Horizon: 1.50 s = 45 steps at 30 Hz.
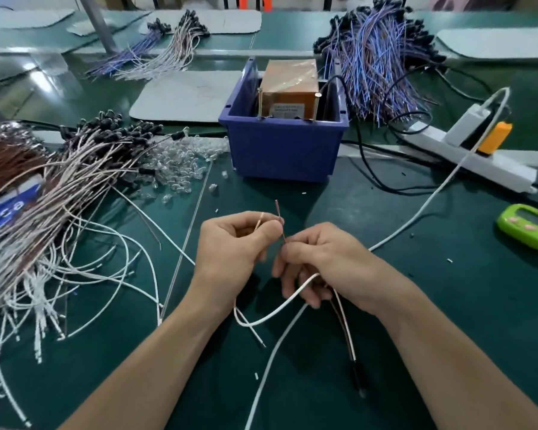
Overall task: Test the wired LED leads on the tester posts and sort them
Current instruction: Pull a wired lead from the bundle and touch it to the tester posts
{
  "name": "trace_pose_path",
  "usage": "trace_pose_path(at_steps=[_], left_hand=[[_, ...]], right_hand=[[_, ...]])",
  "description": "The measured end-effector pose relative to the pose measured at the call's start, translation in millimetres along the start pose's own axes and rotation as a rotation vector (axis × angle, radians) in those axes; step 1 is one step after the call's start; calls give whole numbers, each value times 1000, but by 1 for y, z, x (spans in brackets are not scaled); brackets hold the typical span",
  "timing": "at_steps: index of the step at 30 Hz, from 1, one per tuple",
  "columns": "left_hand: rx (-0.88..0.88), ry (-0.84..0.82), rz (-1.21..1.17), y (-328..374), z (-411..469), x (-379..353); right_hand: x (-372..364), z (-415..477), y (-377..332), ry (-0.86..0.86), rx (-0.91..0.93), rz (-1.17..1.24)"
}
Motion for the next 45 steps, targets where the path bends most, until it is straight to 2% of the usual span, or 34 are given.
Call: trace_pose_path(at_steps=[7, 11, 14, 17, 19, 22, 24, 29, 32, 37, 42, 45], left_hand=[[76, -11, -112, 3, 6, 8], [-35, 25, -1, 9, 5, 15], [-184, 77, 210, 9, 3, 20], [-387, 236, 452, 4, -2, 23], [-552, 329, 652, 4, -6, 20], [-807, 350, 859, 1, -10, 9], [-722, 309, 823, -1, -9, 3], [-273, 145, 298, 1, -6, 3], [-163, 113, 103, 4, -1, 8], [-76, 166, 101, 8, 1, 10], [-188, 246, 451, 9, -2, 12], [-268, 254, 547, 9, -5, 10]], right_hand=[[3, 1, 0, -14, -42, -45], [1, 4, 2, 181, 40, 8], [-4, 9, 4, 307, 88, 35], [-3, 10, 8, 414, 73, 50], [-4, 10, 10, 433, 56, 10], [-6, 11, 12, 437, 60, -17], [-6, 11, 12, 462, 83, 12], [2, 10, 10, 609, 102, 64], [4, 9, 8, 639, 109, 114], [4, 7, 7, 637, 127, 123], [3, 4, 5, 635, 135, 157], [1, 2, 3, 579, 160, 167]])
Point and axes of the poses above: each hand's wrist, its own z-axis towards the middle knuckle, its own x-axis out of the back of the hand, y = z × x, the point moved 2 cm from there along z, towards the middle knuckle, and after that the axes turned 12 degrees about x, right-handed, at the moved point
